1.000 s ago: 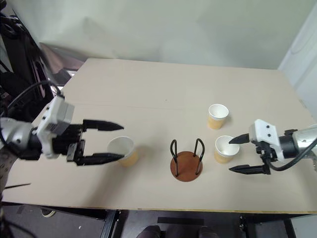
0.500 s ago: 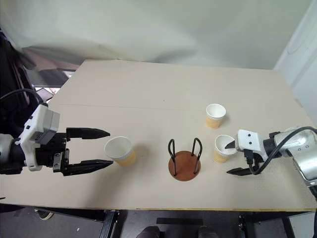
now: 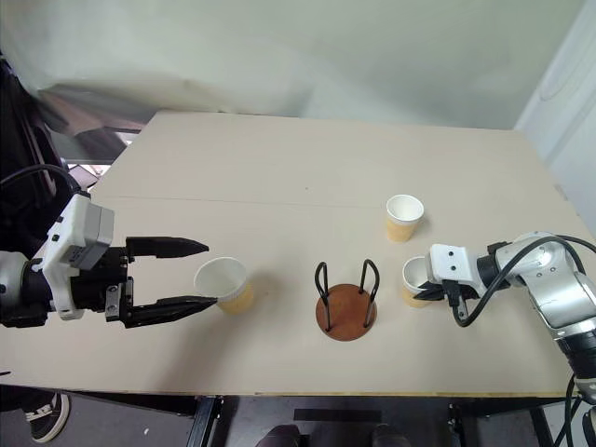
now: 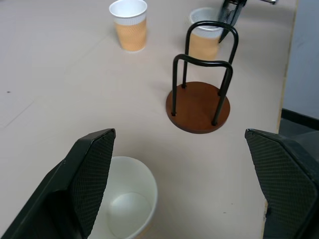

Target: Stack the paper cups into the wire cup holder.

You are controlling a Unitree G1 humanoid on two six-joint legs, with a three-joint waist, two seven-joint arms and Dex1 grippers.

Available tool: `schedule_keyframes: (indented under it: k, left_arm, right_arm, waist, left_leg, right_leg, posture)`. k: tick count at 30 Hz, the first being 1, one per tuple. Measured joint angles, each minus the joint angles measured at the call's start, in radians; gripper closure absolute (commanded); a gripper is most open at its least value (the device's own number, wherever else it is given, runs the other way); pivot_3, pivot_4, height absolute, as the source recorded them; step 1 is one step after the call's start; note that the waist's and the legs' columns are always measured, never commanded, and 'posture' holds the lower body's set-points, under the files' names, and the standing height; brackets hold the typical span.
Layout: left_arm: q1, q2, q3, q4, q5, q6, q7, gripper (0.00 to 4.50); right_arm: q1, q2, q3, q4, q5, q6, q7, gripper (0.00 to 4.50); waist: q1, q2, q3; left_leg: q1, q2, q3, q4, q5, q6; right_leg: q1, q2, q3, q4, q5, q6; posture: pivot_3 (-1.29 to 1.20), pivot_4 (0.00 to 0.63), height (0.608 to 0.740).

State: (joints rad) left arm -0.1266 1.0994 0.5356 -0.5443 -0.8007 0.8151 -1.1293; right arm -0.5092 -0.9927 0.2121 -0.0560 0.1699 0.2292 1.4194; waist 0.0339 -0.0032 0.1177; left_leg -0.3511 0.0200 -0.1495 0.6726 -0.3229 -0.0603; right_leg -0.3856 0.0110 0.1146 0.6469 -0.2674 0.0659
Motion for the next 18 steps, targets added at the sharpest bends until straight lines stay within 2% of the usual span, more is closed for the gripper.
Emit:
schedule_keyframes:
  k: [5,11,15,18]
  left_arm:
    - [0.0,0.014,0.0,0.011,0.003,-0.01,-0.001,0.03]
    - [0.003,0.019,-0.017,0.029,0.011,-0.029,-0.004,0.03]
    - [-0.003,0.02,-0.058,0.043,0.019,-0.044,-0.004,0.03]
    - [-0.019,0.02,-0.088,0.048,0.021,-0.056,-0.002,0.03]
  right_arm:
    - [-0.05,-0.05,-0.073,-0.058,0.121,0.054,0.08,4.46]
    - [-0.274,-0.074,-0.162,-0.067,0.253,0.106,0.135,4.46]
    - [-0.433,-0.008,-0.171,-0.092,0.357,0.135,0.178,4.46]
    - [-0.475,0.047,-0.11,-0.152,0.42,0.148,0.188,4.46]
  waist:
    - [-0.001,0.0,0.0]
    - [-0.004,0.001,0.0]
    - [-0.007,0.0,0.0]
    - [-0.006,0.0,0.0]
  left_leg:
    - [0.0,-0.002,0.003,-0.002,0.001,-0.001]
    - [0.0,-0.002,0.003,-0.006,0.001,-0.002]
    - [0.0,0.0,0.003,-0.007,0.001,-0.003]
    - [0.0,0.0,0.002,-0.008,0.002,-0.003]
  right_leg:
    - [-0.001,0.0,0.0,0.0,-0.001,-0.001]
    - [-0.004,0.001,0.001,0.001,-0.002,-0.003]
    - [-0.004,0.004,0.0,0.0,-0.003,-0.005]
    - [-0.004,0.004,0.0,0.0,-0.003,-0.005]
  posture:
    - [0.0,0.15,0.74]
    - [0.0,0.15,0.74]
    - [0.0,0.15,0.74]
    - [0.0,0.15,0.74]
